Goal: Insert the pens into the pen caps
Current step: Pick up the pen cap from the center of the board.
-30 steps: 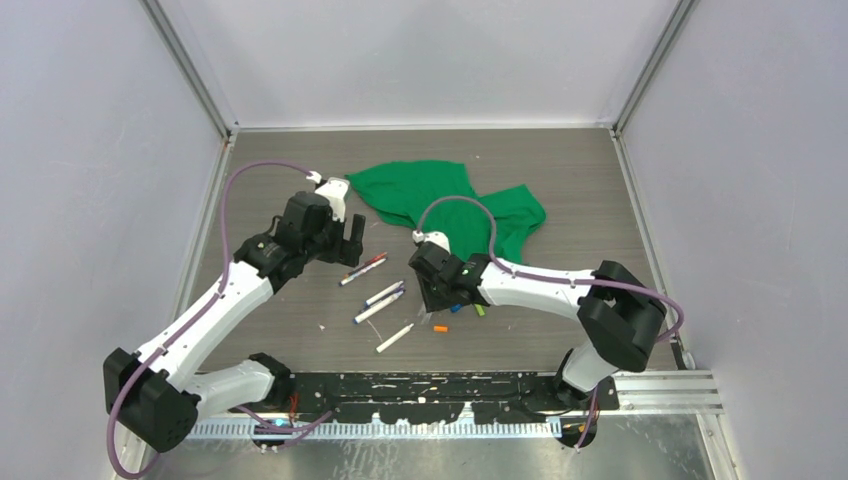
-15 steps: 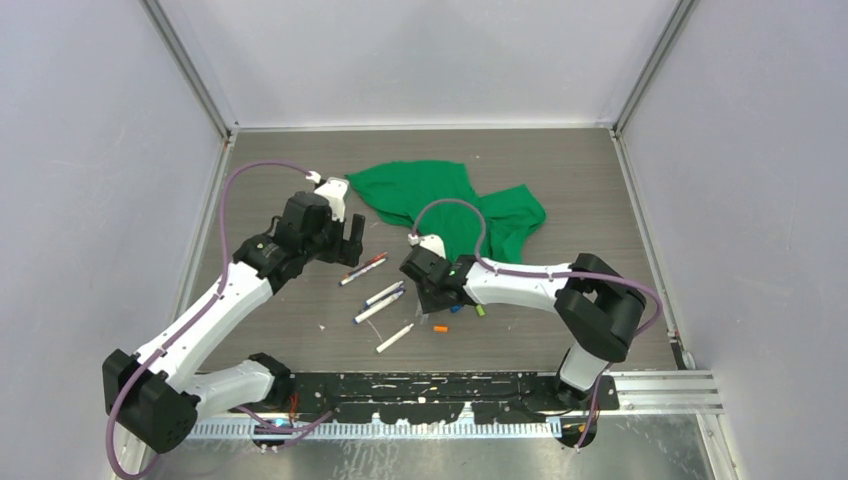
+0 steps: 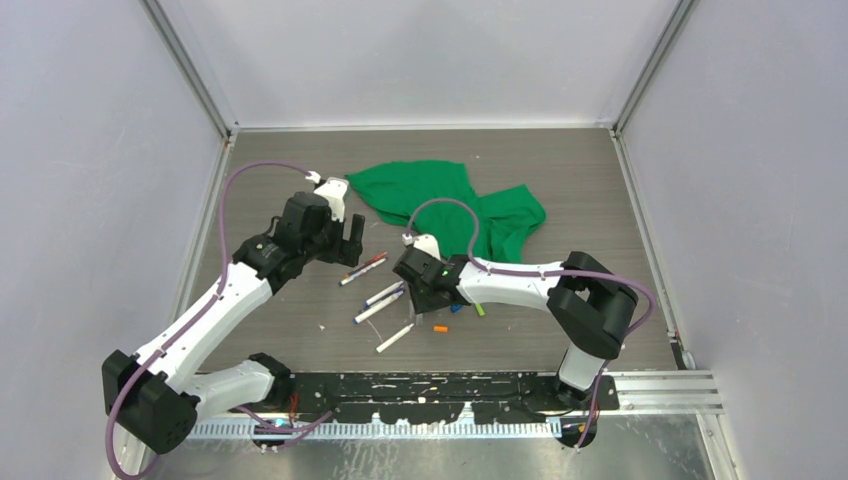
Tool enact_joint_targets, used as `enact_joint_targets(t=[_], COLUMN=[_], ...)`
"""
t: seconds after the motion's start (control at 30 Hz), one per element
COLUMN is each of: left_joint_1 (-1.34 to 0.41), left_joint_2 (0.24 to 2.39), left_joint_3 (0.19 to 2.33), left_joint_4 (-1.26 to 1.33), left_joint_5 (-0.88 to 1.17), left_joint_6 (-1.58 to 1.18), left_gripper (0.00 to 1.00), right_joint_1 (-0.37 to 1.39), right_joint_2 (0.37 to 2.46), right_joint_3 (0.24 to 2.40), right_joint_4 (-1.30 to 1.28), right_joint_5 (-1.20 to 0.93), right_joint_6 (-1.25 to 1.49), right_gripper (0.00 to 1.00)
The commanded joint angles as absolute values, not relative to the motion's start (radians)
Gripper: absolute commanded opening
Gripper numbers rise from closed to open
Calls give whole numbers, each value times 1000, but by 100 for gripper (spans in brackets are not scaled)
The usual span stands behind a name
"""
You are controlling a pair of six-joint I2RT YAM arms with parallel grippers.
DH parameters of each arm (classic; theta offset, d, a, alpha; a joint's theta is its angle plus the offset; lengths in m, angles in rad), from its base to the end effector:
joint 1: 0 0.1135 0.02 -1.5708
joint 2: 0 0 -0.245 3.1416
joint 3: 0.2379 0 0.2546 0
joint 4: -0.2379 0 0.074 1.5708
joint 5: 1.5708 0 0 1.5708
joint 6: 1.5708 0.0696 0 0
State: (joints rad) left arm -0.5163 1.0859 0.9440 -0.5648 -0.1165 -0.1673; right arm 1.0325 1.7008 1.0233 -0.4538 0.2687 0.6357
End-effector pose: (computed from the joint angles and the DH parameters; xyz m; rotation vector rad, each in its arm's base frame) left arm 0.2371 -0.1253 0.2617 0.3357 2.2572 -0.2272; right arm 0.1913 0.2843 0.1204 -0.4429 2.6081 0.1973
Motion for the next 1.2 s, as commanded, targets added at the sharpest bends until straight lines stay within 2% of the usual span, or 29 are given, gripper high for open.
enact_joint_targets(t=[0.0,0.27,0.6,1.17], left_joint_1=[-518,-520,-520,-520], left_joint_2=[1060,1060,1058,1045], left_joint_3=[942,942,943,942], left_joint_4=[-510,-509,-506,-508], left_joint_5=[-119,-113,-109,-114], left_joint_6=[-157,-161,-161,-161], left_gripper=[87,87,87,87], right_joint_1=[1042,1042,1062,1090], right_joint_2=[1683,1640,1705,1784], right_joint_3=[1071,1093,1081,1080], right_joint_4=[-464,-464,-440,-470], right_joint_5=[288,291,256,300], right_joint_6=[661,666,670,699], right_gripper=[45,46,37,40])
